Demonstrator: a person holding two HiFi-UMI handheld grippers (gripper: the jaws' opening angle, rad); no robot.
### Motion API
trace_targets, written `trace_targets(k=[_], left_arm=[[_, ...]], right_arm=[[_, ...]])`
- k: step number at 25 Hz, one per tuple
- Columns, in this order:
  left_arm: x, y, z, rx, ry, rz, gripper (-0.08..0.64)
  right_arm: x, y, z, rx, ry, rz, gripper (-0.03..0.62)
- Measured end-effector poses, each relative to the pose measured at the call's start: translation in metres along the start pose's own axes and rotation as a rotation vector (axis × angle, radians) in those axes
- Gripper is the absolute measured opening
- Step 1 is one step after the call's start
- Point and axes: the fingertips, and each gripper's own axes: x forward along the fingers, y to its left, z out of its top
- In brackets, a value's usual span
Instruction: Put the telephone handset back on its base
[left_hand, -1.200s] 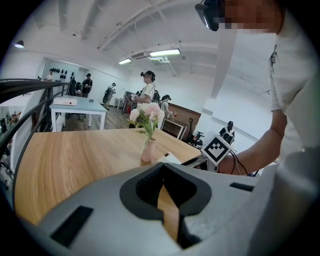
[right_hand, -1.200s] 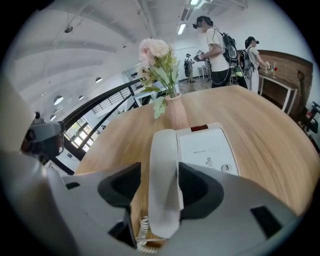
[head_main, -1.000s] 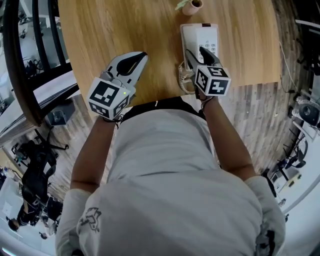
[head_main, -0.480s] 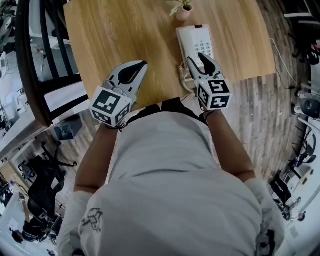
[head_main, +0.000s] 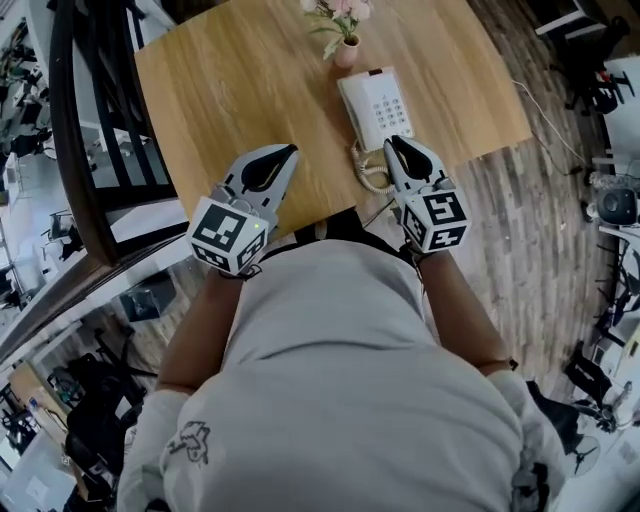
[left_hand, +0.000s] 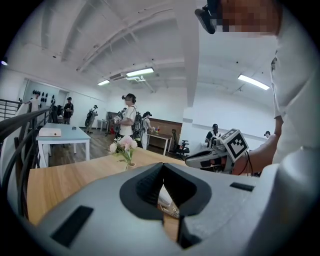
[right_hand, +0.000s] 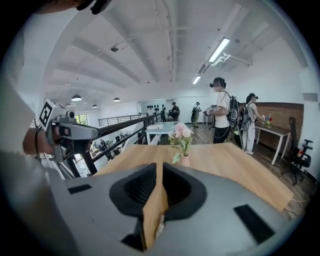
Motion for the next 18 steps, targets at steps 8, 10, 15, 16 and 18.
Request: trace_targets(k=[8,10,15,16,18], left_arm=[[-0.023,-0.026,0.005,0.014,-0.015,-0.037,0.006],[-0.026,-0.03,0.006,0.018,-0.018,-0.044,0.006],[-0.029,-0.05,0.007,0.015,-0.02,-0.06,0.006],[-0.028,-0.055,0.007,0.017,-0.019,-0.064,0.006],[-0.026,-0.064,0.007,0.022,-0.018,-0.067,0.006]], right_arm=[[-0.052,0.016,0.002,-0.023,-0.034,-0.002,0.006],[-0.061,0.016,0.0,-0.014,-0.035,-0.012,0.006],[-0.086,0.012,-0.001,-0.001,-0.041,-0.025,0.006],[-0.092,0.011,-0.001,0.0,-0.044,-0.027,0.006],[-0.102,0.007,0.0,0.0,-0.053,-0.025,0.006]])
